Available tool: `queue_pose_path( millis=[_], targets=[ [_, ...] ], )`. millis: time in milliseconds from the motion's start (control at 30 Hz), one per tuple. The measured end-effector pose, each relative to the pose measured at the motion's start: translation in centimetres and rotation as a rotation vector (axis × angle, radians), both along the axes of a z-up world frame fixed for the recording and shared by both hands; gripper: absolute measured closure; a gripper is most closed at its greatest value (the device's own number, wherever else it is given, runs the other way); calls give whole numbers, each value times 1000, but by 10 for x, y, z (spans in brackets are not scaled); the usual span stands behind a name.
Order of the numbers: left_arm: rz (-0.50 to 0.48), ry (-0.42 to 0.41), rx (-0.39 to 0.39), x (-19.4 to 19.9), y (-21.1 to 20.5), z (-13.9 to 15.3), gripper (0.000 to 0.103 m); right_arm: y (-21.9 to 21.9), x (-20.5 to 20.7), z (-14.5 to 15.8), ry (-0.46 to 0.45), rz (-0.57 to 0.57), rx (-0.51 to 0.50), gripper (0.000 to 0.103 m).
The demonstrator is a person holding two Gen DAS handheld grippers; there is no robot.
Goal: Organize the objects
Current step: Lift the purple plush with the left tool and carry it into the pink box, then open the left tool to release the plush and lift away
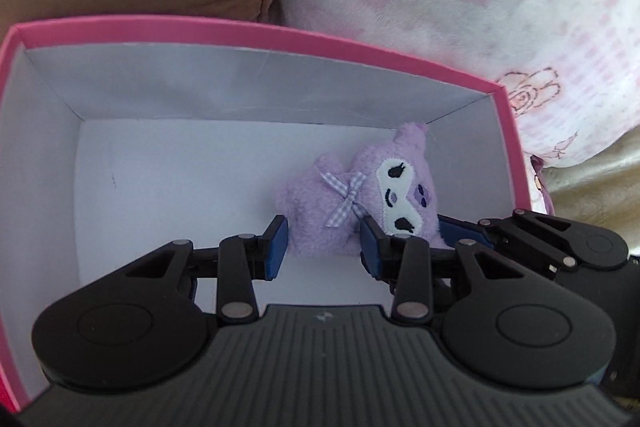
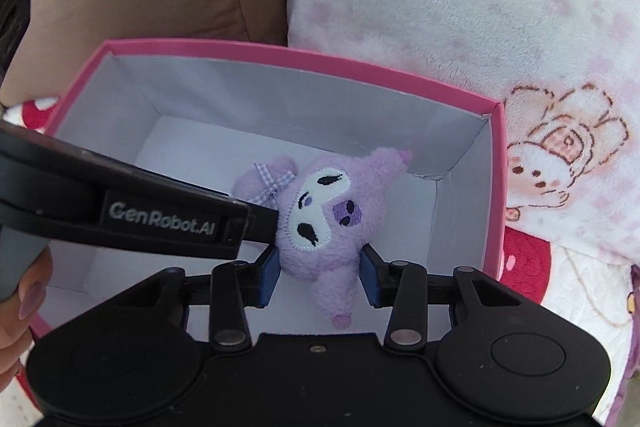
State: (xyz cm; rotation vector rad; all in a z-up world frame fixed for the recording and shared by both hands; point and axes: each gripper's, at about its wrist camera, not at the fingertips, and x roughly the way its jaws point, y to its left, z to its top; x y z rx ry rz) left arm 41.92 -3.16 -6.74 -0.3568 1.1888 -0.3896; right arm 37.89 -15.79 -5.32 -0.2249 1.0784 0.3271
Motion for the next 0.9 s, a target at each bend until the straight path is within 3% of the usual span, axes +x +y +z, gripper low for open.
queue_pose_path(
  millis=[200, 533, 767, 833, 900],
  targets=[
    [-8, 38, -12, 7, -6, -13, 73, 14, -2, -10, -20, 67, -99, 56],
    [14, 30, 24, 9, -22, -20, 72, 21, 0, -16, -52, 83, -174, 58],
    [11, 21, 75, 10, -41, -20, 71, 12, -19, 10, -97, 108, -94, 59],
    [8, 17, 83, 11, -47, -20, 71, 8, -24, 15, -98, 114, -69, 68],
    [5, 15, 87, 11, -54, -19, 71, 3, -25, 16, -91, 104, -55, 71]
  ],
)
